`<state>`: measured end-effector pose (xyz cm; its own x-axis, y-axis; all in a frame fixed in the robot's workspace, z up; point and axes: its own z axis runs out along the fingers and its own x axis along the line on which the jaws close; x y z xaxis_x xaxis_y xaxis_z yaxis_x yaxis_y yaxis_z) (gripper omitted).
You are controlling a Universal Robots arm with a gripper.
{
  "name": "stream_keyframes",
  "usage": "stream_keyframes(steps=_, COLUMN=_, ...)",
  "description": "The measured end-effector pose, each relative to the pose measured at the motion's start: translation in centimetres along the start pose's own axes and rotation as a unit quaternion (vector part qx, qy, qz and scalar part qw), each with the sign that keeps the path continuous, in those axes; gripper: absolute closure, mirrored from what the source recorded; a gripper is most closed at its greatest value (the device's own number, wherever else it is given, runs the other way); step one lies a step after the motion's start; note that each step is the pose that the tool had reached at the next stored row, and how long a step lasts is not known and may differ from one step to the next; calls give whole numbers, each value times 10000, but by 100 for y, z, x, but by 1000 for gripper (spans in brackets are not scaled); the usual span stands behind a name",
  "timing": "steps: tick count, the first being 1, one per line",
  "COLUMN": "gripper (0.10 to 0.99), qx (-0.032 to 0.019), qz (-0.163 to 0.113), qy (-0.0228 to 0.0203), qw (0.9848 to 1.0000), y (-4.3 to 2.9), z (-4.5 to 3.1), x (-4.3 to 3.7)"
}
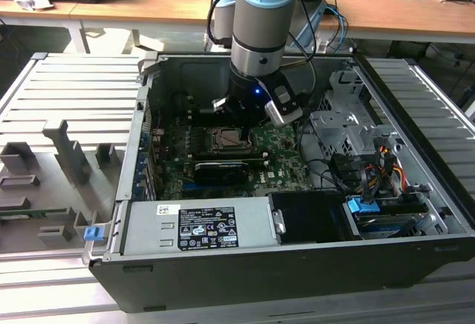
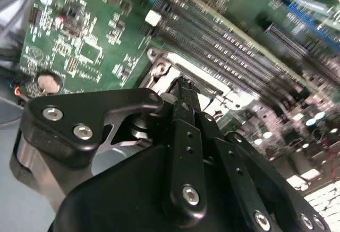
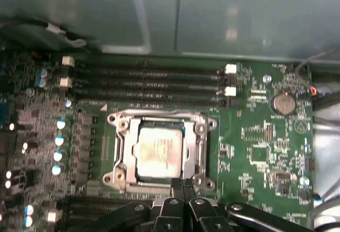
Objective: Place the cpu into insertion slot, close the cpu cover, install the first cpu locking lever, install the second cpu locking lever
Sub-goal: 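Install the second cpu locking lever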
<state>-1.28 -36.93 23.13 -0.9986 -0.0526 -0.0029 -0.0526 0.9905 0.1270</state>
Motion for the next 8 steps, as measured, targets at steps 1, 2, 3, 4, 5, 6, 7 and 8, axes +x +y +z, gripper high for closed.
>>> stream_keyframes(steps=1, gripper=980, qx=-139, qz=0, qy=-8, qw=9999, y=-30, z=-2, x=4)
stream_keyframes(steps=2, gripper=980, qx=-191, qz=0, qy=-10, qw=9998, y=-43, z=-3, x=5)
stream_keyframes(steps=3, gripper=980, qx=-221, qz=0, qy=-12, qw=9998, y=-61, z=-5, x=6)
stream_keyframes(steps=4, gripper=980, qx=-231, qz=0, qy=-13, qw=9997, y=-80, z=-8, x=6)
stream_keyframes(steps=5, gripper=980, qx=-232, qz=0, qy=-12, qw=9997, y=-94, z=-10, x=7)
stream_keyframes(steps=6, gripper=980, qx=-233, qz=0, qy=-13, qw=9997, y=-105, z=-11, x=8)
stream_keyframes(steps=7, gripper=980, qx=-232, qz=1, qy=-12, qw=9997, y=-111, z=-12, x=14)
stream_keyframes(steps=8, gripper=980, qx=-231, qz=0, qy=-12, qw=9997, y=-113, z=-12, x=38)
